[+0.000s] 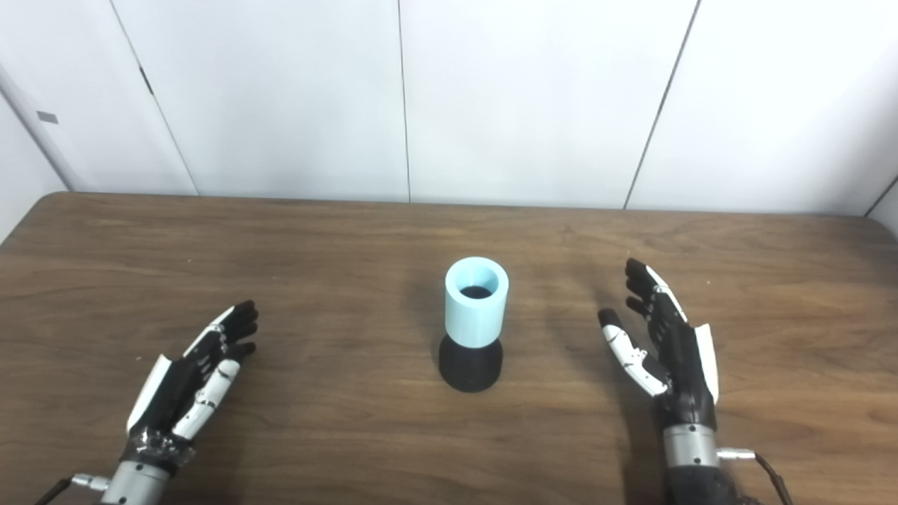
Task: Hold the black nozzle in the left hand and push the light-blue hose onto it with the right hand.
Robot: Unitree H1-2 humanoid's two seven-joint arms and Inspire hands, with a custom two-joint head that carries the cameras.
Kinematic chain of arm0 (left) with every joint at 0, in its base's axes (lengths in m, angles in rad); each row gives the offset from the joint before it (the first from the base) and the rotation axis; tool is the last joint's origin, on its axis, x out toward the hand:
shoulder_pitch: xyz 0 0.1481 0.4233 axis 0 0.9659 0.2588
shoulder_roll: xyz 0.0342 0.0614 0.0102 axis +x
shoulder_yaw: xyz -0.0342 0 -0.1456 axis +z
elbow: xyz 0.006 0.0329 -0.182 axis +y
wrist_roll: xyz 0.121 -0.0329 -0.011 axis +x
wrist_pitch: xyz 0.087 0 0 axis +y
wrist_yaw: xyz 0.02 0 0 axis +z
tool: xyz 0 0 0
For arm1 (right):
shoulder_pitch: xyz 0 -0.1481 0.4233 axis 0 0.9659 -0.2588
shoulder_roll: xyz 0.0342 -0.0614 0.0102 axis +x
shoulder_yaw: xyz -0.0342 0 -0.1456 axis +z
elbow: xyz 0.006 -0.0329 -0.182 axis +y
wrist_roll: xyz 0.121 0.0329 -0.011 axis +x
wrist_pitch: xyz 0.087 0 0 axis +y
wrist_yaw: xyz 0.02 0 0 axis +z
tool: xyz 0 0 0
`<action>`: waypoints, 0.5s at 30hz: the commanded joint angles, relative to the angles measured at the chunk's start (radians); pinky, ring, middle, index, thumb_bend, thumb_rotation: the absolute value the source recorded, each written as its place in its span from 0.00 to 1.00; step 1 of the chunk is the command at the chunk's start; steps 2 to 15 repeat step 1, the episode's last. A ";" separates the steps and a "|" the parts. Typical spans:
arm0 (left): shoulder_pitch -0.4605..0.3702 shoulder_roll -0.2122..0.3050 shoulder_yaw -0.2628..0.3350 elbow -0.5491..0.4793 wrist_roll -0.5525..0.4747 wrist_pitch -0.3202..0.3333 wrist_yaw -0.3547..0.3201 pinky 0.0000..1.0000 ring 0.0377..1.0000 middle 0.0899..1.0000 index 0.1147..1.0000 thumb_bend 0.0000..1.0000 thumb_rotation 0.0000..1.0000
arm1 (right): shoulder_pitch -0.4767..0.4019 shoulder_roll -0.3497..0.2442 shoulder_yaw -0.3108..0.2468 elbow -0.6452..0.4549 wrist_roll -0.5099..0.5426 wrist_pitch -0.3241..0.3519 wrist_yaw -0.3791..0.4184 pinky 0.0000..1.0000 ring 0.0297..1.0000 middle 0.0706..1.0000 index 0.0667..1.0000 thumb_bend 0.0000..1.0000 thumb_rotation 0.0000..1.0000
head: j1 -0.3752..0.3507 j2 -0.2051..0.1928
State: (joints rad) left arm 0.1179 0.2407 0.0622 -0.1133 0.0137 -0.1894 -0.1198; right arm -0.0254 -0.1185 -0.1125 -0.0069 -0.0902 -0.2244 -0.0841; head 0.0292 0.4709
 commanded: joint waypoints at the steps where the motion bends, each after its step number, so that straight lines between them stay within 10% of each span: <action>1: -0.002 -0.021 0.008 0.053 -0.030 -0.072 0.018 0.84 0.89 0.88 0.87 0.14 0.57 | -0.011 -0.005 -0.010 0.001 0.019 -0.063 -0.005 0.81 0.86 0.86 0.83 0.15 0.02 | -0.004 0.003; 15: -0.002 -0.021 0.008 0.053 -0.030 -0.072 0.018 0.84 0.89 0.88 0.87 0.14 0.57 | -0.011 -0.005 -0.010 0.001 0.019 -0.063 -0.005 0.81 0.86 0.86 0.83 0.15 0.02 | -0.004 0.003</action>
